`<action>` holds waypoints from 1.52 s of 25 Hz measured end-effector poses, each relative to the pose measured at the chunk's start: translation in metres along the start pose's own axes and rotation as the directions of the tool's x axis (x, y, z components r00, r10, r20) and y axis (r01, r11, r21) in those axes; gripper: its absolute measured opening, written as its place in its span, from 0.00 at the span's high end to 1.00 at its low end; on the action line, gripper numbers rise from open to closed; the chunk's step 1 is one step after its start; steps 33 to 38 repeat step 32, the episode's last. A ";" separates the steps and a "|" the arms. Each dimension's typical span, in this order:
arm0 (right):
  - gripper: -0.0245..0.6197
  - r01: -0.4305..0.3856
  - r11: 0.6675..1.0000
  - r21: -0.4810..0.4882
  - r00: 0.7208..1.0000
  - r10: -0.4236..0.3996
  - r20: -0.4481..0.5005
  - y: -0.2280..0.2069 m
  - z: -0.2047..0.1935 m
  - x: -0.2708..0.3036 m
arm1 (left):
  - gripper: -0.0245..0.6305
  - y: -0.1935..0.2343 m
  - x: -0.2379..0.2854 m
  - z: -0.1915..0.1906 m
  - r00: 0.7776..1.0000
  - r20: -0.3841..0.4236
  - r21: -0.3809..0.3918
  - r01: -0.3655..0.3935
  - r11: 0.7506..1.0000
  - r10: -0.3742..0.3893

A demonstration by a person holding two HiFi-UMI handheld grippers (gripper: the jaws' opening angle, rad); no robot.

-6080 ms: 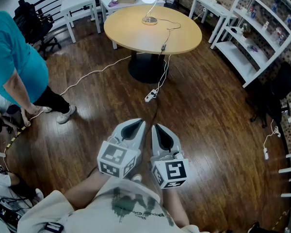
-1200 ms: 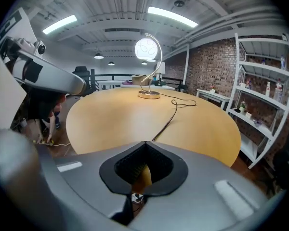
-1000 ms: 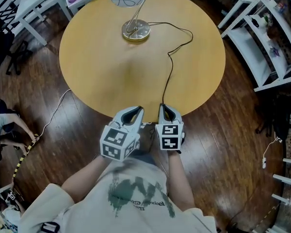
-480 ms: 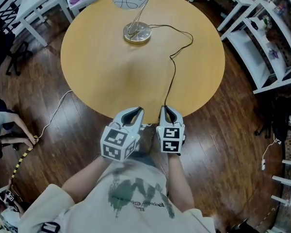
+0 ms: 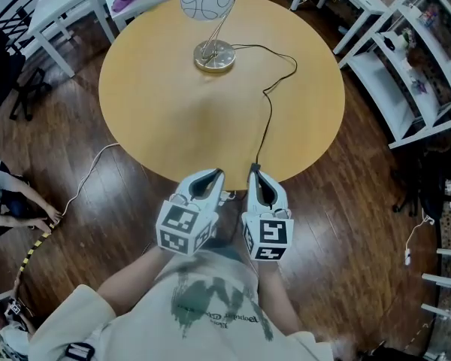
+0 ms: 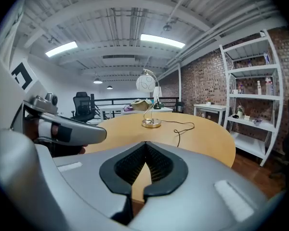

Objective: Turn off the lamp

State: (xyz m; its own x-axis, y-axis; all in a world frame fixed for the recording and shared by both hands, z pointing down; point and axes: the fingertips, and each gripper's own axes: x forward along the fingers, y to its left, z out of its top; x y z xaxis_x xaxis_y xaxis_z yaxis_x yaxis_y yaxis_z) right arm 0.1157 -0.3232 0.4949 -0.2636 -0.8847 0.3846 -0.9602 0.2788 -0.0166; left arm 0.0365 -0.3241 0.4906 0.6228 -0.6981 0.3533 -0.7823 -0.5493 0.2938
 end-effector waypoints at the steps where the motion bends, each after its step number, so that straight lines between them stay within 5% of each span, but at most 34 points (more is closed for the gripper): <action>1: 0.96 -0.003 1.000 -0.001 1.000 0.003 0.015 0.005 0.007 -0.006 | 0.98 -0.003 -0.005 0.004 1.000 0.009 0.001 0.002 1.000 -0.002; 13: 0.96 -0.040 0.999 -0.031 0.992 0.043 0.115 0.068 0.052 -0.058 | 0.98 -0.021 -0.070 0.035 0.993 0.117 0.030 0.004 1.000 -0.008; 38: 0.96 -0.006 0.998 -0.056 0.991 0.013 0.134 0.126 0.055 -0.106 | 0.98 -0.026 -0.144 0.030 0.988 0.147 0.032 0.031 0.999 -0.036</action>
